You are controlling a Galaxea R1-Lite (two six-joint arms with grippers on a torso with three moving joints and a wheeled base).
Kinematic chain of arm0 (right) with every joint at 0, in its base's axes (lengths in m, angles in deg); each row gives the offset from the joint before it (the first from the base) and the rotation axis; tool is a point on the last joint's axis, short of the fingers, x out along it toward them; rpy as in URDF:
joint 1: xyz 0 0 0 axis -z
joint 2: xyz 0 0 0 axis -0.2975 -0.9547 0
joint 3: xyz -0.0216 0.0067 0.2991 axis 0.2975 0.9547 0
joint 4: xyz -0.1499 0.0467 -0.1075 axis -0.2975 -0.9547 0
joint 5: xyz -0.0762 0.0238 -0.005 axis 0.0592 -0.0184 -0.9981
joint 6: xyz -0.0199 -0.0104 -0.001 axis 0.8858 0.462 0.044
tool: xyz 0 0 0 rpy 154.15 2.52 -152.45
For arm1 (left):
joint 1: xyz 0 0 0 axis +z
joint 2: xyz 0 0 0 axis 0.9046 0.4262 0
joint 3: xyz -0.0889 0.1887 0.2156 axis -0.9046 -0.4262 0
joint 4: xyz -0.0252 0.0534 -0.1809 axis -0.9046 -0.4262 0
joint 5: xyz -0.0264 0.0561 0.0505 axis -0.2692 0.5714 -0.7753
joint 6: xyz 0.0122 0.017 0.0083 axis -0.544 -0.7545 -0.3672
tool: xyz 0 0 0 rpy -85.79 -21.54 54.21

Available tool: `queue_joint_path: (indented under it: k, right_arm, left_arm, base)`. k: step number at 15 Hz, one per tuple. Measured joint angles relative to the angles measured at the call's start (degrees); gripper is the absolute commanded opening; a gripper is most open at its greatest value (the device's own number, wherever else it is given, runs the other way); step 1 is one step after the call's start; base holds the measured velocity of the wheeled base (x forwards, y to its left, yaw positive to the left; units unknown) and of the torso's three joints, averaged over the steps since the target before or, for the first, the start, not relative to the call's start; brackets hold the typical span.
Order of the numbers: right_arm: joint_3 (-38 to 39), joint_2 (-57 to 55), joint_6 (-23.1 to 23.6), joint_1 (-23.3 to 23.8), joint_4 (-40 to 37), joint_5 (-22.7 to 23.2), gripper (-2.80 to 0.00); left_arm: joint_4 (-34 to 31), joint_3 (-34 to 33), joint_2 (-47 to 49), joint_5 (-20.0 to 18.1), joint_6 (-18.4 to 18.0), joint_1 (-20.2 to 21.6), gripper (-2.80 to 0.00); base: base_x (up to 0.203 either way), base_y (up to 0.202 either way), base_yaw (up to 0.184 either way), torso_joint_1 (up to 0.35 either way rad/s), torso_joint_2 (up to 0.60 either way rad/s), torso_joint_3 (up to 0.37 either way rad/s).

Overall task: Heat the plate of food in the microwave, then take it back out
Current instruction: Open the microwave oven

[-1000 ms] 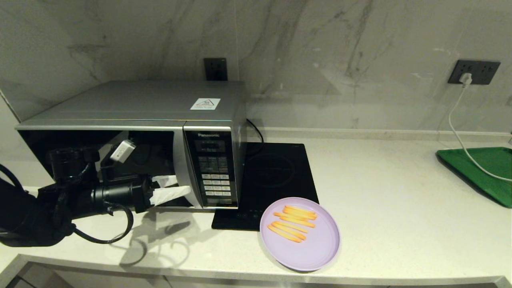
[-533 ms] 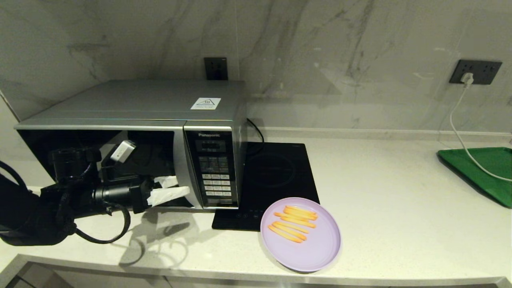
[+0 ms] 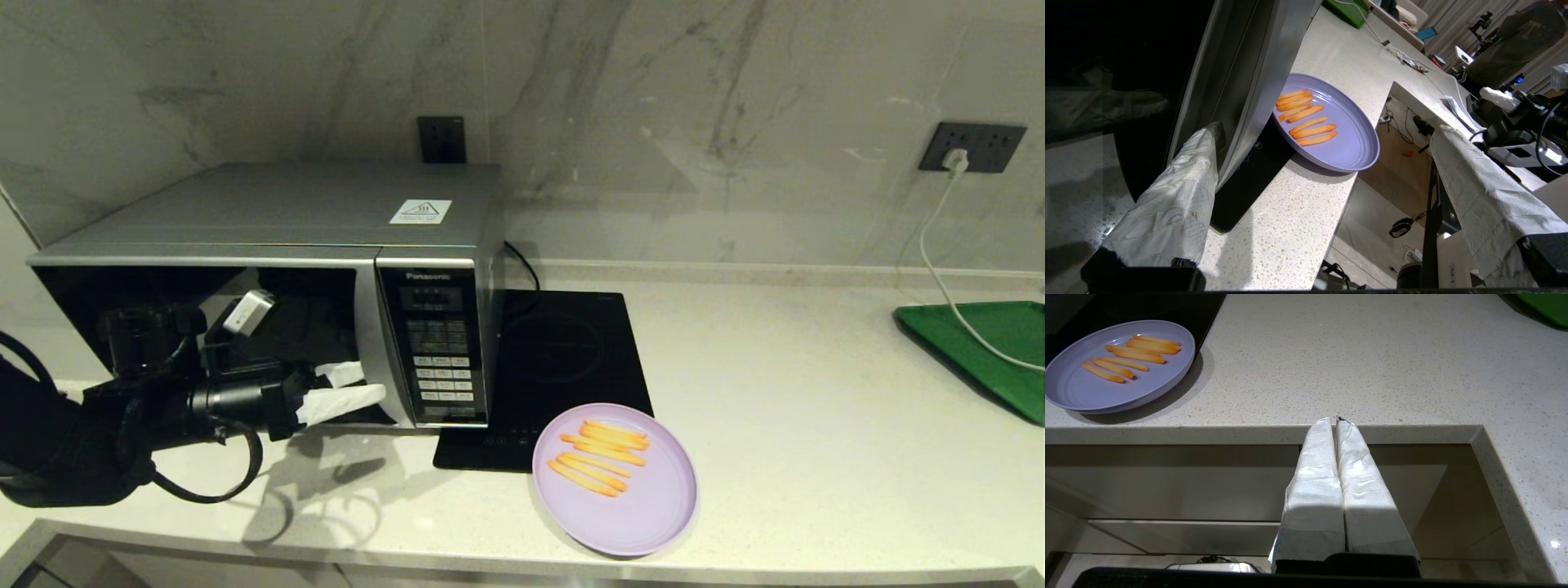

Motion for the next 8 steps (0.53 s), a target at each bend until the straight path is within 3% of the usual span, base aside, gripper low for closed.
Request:
queue_joint_path:
  k: [3,8]
  right_arm:
    - [0.0,0.0,0.0,0.0,-0.02,0.06,-2.8]
    - [0.0,0.0,0.02,0.0,0.0,0.0,-2.8]
  left_arm:
    - [-0.84,-2.88,-0.33,-2.81,-0.02,-0.01,0.0]
    - [-0.16,-5.61,-1.04,-1.95,-0.55,0.51,0.0]
  base:
    - [0.0,0.0,0.0,0.0,0.0,0.0]
    - [0.0,0.0,0.0,0.0,0.0,0.0]
